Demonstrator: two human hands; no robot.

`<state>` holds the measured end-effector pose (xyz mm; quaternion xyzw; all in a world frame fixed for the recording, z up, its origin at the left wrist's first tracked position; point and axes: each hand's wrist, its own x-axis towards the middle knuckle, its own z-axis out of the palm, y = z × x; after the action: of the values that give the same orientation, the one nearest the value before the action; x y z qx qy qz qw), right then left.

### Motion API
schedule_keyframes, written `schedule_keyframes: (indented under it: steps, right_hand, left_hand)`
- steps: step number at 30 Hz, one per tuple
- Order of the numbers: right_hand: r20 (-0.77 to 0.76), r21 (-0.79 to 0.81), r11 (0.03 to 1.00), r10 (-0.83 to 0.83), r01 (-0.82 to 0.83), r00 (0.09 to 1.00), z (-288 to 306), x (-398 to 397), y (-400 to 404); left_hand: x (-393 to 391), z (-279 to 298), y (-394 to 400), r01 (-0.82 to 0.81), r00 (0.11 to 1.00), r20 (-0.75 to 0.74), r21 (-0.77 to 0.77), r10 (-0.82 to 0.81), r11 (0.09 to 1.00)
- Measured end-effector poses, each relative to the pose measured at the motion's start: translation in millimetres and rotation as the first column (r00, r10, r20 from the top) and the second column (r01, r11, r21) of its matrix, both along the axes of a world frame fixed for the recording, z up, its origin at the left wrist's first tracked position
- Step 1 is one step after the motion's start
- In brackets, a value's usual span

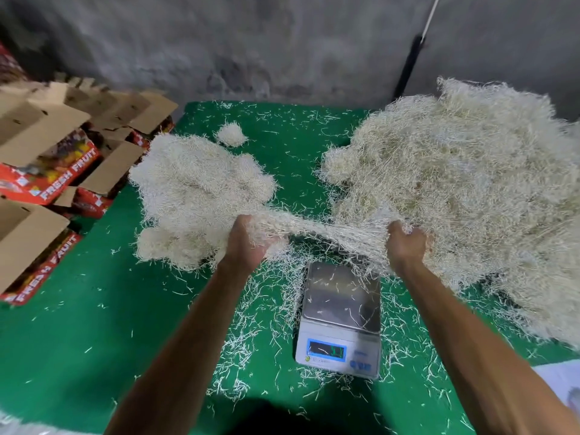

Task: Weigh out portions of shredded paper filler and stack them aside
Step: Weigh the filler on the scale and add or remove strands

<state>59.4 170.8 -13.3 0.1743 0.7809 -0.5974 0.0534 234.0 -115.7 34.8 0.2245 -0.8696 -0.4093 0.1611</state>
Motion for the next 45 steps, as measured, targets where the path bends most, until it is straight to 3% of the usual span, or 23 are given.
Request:
schedule_keyframes:
  steps: [3, 4, 7, 8, 10, 12, 14, 15, 16, 18, 22, 24, 26, 28, 29, 30, 33, 35, 39, 40, 42, 45]
  right_hand:
    - [-0.013, 0.083, 0.996, 0.046, -0.044, 0.999, -3.8, 3.7, 4.0]
    - [-0.037, 0.112, 0.992, 0.066, -0.062, 0.997, -5.1, 3.9, 5.6]
    - [-0.074, 0.116, 0.991, 0.069, -0.06, 0.995, -6.5, 1.6, 8.7]
    - [-0.062, 0.092, 0.995, 0.051, -0.045, 0.997, -6.1, -1.0, 9.2]
    - [-0.015, 0.041, 0.999, -0.007, 0.008, 1.0, -1.6, -8.6, 11.2]
    - [0.001, 0.021, 0.998, -0.064, 0.064, 0.998, 2.7, -18.4, 16.0]
    - [-0.031, 0.025, 0.997, -0.079, 0.08, 0.996, 7.8, -24.2, 23.9]
    - [-0.052, 0.02, 0.997, -0.078, 0.079, 0.996, 9.6, -26.1, 27.5]
    - [-0.068, 0.014, 0.997, -0.072, 0.073, 0.995, 11.9, -27.1, 30.5]
    - [-0.088, 0.004, 1.0, -0.021, 0.022, 0.996, 18.7, -22.2, 32.5]
    - [-0.093, 0.113, 0.941, 0.33, -0.319, 0.94, 30.0, 10.7, 19.5]
    - [-0.062, 0.196, 0.823, 0.552, -0.532, 0.831, 28.7, 28.7, 12.7]
    - [0.081, 0.275, 0.638, 0.73, -0.72, 0.678, 27.8, 42.1, 10.6]
    - [0.216, 0.239, 0.504, 0.806, -0.83, 0.551, 27.5, 50.9, 15.2]
    - [0.22, 0.221, 0.493, 0.815, -0.841, 0.536, 27.9, 53.3, 18.4]
    - [0.191, 0.229, 0.521, 0.804, -0.822, 0.563, 28.8, 55.1, 22.2]
    - [0.03, 0.262, 0.722, 0.657, -0.641, 0.753, 29.8, 55.4, 32.9]
    - [-0.043, 0.239, 0.808, 0.562, -0.538, 0.826, 31.4, 55.6, 37.3]
    - [-0.092, 0.218, 0.857, 0.495, -0.468, 0.864, 28.9, 60.9, 38.7]
    - [-0.091, 0.208, 0.863, 0.486, -0.46, 0.869, 26.0, 63.5, 38.7]
    - [-0.088, 0.196, 0.869, 0.476, -0.454, 0.875, 20.5, 68.6, 38.5]
    - [-0.123, 0.206, 0.875, 0.467, -0.438, 0.876, 18.6, 77.1, 36.4]
  left_hand:
    - [-13.0, 1.0, -11.0, -0.095, 0.991, -0.067, 0.264, 0.116, 0.96]
    - [-14.3, 2.2, -12.4, -0.116, 0.989, -0.059, 0.29, 0.139, 0.95]
    - [-13.8, 0.5, -8.4, -0.057, 0.997, -0.022, 0.427, 0.073, 0.903]
    - [-12.7, -2.0, -6.7, 0.075, 0.996, 0.009, 0.364, -0.084, 0.929]
    - [-8.2, -14.7, -3.4, 0.357, 0.893, 0.288, 0.012, -0.345, 0.934]
    - [0.8, -38.4, -12.5, 0.4, 0.864, 0.444, -0.319, -0.237, 0.859]
    - [11.1, -56.7, -21.7, 0.318, 0.86, 0.509, -0.499, -0.025, 0.806]
    - [15.4, -61.0, -24.7, 0.244, 0.848, 0.525, -0.509, 0.073, 0.825]
    - [18.9, -67.5, -28.8, 0.194, 0.842, 0.526, -0.498, 0.117, 0.845]
    - [21.2, -73.4, -33.7, 0.057, 0.852, 0.508, -0.327, 0.124, 0.943]
    - [15.0, -79.5, -26.8, -0.183, 0.911, 0.374, -0.013, 0.175, 0.983]
    - [13.4, -83.5, -19.7, -0.265, 0.914, 0.344, 0.101, 0.216, 0.959]
    - [15.5, -88.1, -10.6, -0.289, 0.908, 0.363, 0.178, 0.21, 0.941]
    - [18.1, -93.0, -3.2, -0.298, 0.892, 0.406, 0.194, 0.2, 0.935]
    - [20.1, -94.4, 0.5, -0.297, 0.886, 0.421, 0.2, 0.192, 0.934]
    - [22.4, -96.4, 3.4, -0.289, 0.889, 0.419, 0.201, 0.184, 0.936]
    - [34.3, -103.9, 9.5, -0.201, 0.926, 0.357, 0.203, 0.119, 0.958]
    - [48.4, -111.9, 13.6, -0.073, 0.933, 0.359, 0.108, 0.03, 0.991]
    - [78.7, -135.0, 32.9, 0.232, 0.711, 0.701, -0.153, -0.06, 0.961]
    - [83.7, -140.1, 36.7, 0.244, 0.702, 0.711, -0.179, -0.046, 0.953]
    - [89.7, -145.7, 41.8, 0.186, 0.77, 0.638, -0.184, -0.027, 0.965]
    - [87.2, -137.6, 41.9, -0.052, 0.908, 0.417, 0.058, 0.023, 0.997]
